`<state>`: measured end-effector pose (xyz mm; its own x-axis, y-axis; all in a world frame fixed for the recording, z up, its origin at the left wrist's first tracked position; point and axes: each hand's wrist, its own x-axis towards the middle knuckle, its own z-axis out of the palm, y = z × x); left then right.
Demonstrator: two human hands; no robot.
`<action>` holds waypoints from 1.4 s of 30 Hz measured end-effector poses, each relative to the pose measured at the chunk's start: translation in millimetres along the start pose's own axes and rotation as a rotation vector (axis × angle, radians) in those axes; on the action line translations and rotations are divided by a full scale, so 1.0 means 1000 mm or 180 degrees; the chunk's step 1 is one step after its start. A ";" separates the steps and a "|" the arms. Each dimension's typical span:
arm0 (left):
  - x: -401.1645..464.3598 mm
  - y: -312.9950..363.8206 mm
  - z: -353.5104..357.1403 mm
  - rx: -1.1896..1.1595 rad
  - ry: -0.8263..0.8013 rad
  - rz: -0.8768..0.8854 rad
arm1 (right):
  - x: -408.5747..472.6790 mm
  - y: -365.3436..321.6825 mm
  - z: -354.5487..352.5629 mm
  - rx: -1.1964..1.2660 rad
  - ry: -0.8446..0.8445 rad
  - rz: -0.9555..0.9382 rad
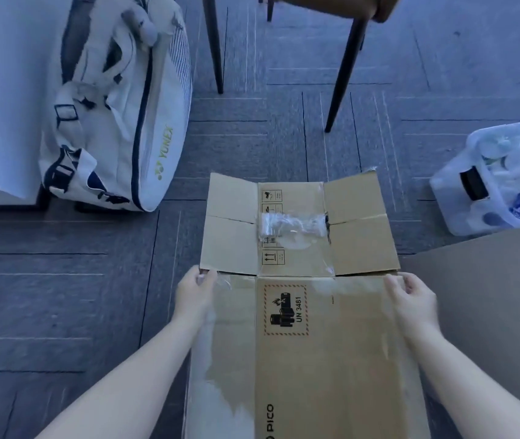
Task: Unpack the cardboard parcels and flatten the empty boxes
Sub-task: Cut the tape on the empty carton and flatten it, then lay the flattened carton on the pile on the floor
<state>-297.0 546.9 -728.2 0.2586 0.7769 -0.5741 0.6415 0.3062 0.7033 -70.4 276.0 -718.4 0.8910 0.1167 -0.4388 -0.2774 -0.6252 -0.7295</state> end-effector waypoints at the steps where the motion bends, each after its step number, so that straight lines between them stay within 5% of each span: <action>1: 0.015 -0.014 0.013 -0.0001 -0.0016 0.0006 | 0.015 0.017 0.011 -0.0041 -0.0007 0.0017; 13: 0.149 -0.103 0.107 0.0089 -0.0004 0.0225 | 0.147 0.141 0.097 -0.0523 -0.0086 0.0065; 19: 0.174 -0.118 0.121 0.0761 -0.0157 -0.0116 | 0.160 0.159 0.112 -0.0787 -0.0009 0.0298; 25: 0.162 -0.119 0.124 0.1507 0.0357 -0.0325 | 0.156 0.148 0.110 -0.1639 -0.0063 0.0348; 30: 0.119 -0.089 0.102 0.2130 0.0360 -0.0494 | 0.114 0.117 0.090 -0.2207 -0.0196 0.0277; 36: 0.025 0.015 0.060 0.2303 -0.0078 0.0494 | 0.007 0.021 0.050 -0.2027 -0.0670 -0.0230; 42: -0.095 0.127 -0.007 0.2489 -0.0083 0.0561 | -0.124 -0.103 -0.034 -0.1697 -0.0985 -0.0347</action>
<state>-245.1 515.6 -581.1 0.4137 0.7619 -0.4983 0.9075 -0.3014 0.2926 -139.9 299.5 -570.6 0.7364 0.3698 -0.5665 0.0978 -0.8868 -0.4517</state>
